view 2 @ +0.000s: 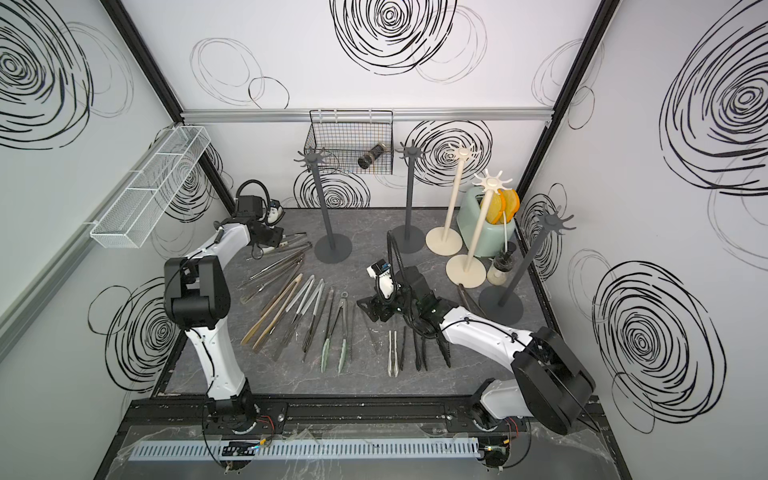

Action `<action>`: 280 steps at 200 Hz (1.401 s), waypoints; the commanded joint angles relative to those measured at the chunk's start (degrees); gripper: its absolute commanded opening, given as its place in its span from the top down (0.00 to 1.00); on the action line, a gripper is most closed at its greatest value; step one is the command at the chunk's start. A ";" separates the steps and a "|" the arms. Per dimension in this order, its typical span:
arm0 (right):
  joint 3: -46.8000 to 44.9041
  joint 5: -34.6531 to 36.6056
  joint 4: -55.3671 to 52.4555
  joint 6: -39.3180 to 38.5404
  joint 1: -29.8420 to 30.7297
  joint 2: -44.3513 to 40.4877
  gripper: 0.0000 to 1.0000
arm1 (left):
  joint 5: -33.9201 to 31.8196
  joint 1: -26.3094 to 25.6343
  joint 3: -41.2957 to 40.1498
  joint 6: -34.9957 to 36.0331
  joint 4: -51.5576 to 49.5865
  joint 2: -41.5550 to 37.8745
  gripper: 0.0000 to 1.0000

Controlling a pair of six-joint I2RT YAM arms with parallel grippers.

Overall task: Hang food tongs on kitchen utensil racks
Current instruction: Pick up the food tongs from the center of the board.

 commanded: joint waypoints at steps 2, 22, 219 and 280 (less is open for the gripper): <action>1.71 -0.43 -3.88 -1.44 0.09 1.91 0.24 | -4.39 -1.19 5.31 6.07 -2.75 3.76 0.50; 2.09 -0.47 -4.59 -1.91 0.10 3.19 0.25 | -5.52 -1.65 8.36 6.97 -4.06 6.71 0.50; 1.18 -2.17 -4.73 -2.36 -0.09 6.90 0.29 | -10.23 -2.37 14.83 10.42 -4.88 17.60 0.53; 2.25 -2.76 -5.57 -2.70 -0.25 9.14 0.32 | -8.23 -0.98 15.52 10.86 -6.09 19.31 0.69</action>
